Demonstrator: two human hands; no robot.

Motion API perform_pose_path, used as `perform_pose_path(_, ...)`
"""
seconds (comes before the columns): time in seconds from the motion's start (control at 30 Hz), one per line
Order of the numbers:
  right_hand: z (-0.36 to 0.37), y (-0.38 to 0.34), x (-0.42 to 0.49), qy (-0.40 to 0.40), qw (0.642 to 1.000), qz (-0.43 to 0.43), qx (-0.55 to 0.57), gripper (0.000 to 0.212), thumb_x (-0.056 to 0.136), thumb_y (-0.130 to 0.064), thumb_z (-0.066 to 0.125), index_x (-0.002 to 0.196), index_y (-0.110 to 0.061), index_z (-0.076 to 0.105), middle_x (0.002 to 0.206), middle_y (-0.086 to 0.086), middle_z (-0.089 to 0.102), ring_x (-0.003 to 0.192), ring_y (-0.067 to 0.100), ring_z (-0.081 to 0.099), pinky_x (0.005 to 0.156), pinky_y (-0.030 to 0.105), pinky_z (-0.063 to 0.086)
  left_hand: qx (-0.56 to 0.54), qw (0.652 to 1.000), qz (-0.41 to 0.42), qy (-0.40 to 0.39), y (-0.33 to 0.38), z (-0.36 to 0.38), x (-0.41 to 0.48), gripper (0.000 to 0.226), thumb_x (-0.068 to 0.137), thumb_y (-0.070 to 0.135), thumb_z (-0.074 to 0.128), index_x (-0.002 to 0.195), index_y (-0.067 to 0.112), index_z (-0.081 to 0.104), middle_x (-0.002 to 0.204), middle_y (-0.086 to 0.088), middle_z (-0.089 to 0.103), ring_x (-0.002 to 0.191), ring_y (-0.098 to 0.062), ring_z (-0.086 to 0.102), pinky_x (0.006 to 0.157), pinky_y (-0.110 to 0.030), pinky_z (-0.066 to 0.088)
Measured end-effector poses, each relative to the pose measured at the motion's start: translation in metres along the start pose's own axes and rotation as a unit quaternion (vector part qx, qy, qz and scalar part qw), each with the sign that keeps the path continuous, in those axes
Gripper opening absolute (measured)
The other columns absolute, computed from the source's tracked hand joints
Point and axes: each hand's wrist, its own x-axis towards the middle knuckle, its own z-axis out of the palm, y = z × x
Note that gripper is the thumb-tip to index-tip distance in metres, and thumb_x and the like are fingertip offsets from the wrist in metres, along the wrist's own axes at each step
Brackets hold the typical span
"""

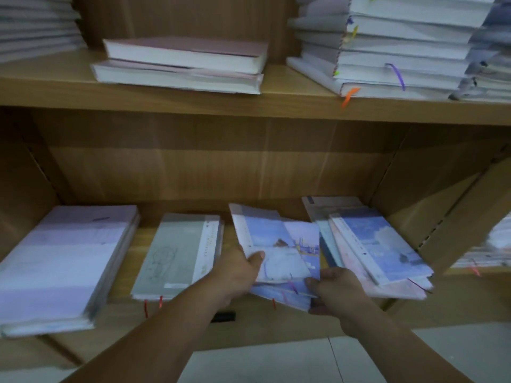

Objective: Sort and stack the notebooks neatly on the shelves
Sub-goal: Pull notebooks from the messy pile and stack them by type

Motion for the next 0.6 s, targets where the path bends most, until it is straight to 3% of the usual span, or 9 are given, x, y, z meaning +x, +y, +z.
perform_pose_path(0.07, -0.007, 0.002, 0.001, -0.070, 0.995, 0.050, 0.060, 0.016, 0.093, 0.004, 0.059, 0.102, 0.006, 0.072, 0.097, 0.025, 0.074, 0.082, 0.041, 0.075, 0.074, 0.053, 0.062, 0.111, 0.993, 0.000, -0.045, -0.009, 0.003, 0.006, 0.042, 0.102, 0.047, 0.053, 0.127, 0.014, 0.057, 0.126, -0.016, 0.067, 0.115, -0.037, 0.064, 0.068, -0.027, 0.053)
perform_pose_path(0.13, -0.014, 0.004, 0.001, -0.110, 0.987, 0.078, 0.092, 0.021, 0.095, -0.005, 0.058, 0.106, -0.001, 0.076, 0.100, 0.021, 0.076, 0.089, 0.044, 0.074, 0.081, 0.051, 0.061, 0.238, 0.969, 0.032, -0.048, -0.015, 0.002, 0.013, 0.054, 0.099, 0.055, 0.051, 0.136, 0.016, 0.055, 0.136, -0.010, 0.063, 0.121, -0.032, 0.061, 0.091, -0.033, 0.053)
perform_pose_path(0.17, -0.016, 0.004, 0.003, -0.094, 0.989, 0.074, 0.085, 0.022, 0.098, -0.016, 0.058, 0.107, -0.007, 0.076, 0.099, 0.016, 0.077, 0.087, 0.040, 0.075, 0.078, 0.048, 0.062, 0.287, 0.956, 0.040, -0.045, -0.015, 0.001, 0.013, 0.057, 0.098, 0.058, 0.050, 0.138, 0.017, 0.053, 0.137, -0.009, 0.063, 0.121, -0.031, 0.060, 0.097, -0.038, 0.052)
perform_pose_path(0.27, -0.013, 0.008, 0.011, -0.059, 0.994, 0.034, 0.088, 0.025, 0.100, -0.041, 0.061, 0.112, -0.023, 0.074, 0.104, 0.003, 0.078, 0.090, 0.030, 0.076, 0.075, 0.048, 0.063, 0.367, 0.927, 0.054, -0.055, -0.011, 0.009, 0.009, 0.058, 0.099, 0.060, 0.046, 0.140, 0.019, 0.049, 0.134, -0.011, 0.058, 0.120, -0.031, 0.057, 0.098, -0.040, 0.050)
perform_pose_path(0.33, -0.003, 0.008, 0.011, -0.082, 0.990, 0.021, 0.109, 0.025, 0.098, -0.036, 0.066, 0.122, -0.029, 0.068, 0.113, -0.001, 0.075, 0.099, 0.029, 0.074, 0.079, 0.053, 0.062, 0.419, 0.905, 0.067, -0.035, -0.005, 0.019, 0.001, 0.058, 0.100, 0.061, 0.041, 0.141, 0.021, 0.046, 0.130, -0.010, 0.053, 0.118, -0.029, 0.056, 0.095, -0.038, 0.050)
perform_pose_path(0.43, 0.008, 0.006, 0.010, -0.060, 0.992, 0.006, 0.107, 0.037, 0.098, -0.016, 0.064, 0.129, -0.034, 0.057, 0.122, 0.003, 0.069, 0.101, 0.033, 0.070, 0.072, 0.056, 0.062, 0.436, 0.898, 0.049, -0.006, -0.004, 0.026, -0.006, 0.063, 0.100, 0.064, 0.035, 0.150, 0.026, 0.035, 0.142, -0.010, 0.041, 0.131, -0.030, 0.042, 0.104, -0.044, 0.044)
perform_pose_path(0.5, 0.009, -0.001, 0.007, -0.049, 0.993, -0.006, 0.106, 0.039, 0.097, -0.016, 0.063, 0.129, -0.037, 0.055, 0.121, 0.003, 0.067, 0.102, 0.035, 0.068, 0.072, 0.058, 0.062, 0.409, 0.912, 0.036, -0.009, -0.002, 0.022, -0.007, 0.067, 0.099, 0.066, 0.035, 0.154, 0.029, 0.031, 0.150, -0.011, 0.034, 0.140, -0.034, 0.032, 0.114, -0.047, 0.038)
perform_pose_path(0.6, 0.002, -0.023, -0.018, -0.053, 0.994, -0.022, 0.097, 0.039, 0.101, -0.019, 0.058, 0.130, -0.043, 0.049, 0.125, 0.000, 0.062, 0.105, 0.030, 0.065, 0.077, 0.050, 0.062, 0.213, 0.976, 0.001, -0.051, 0.008, 0.013, -0.023, 0.062, 0.097, 0.058, 0.052, 0.151, 0.031, 0.040, 0.144, -0.002, 0.051, 0.130, -0.026, 0.051, 0.100, -0.035, 0.049)
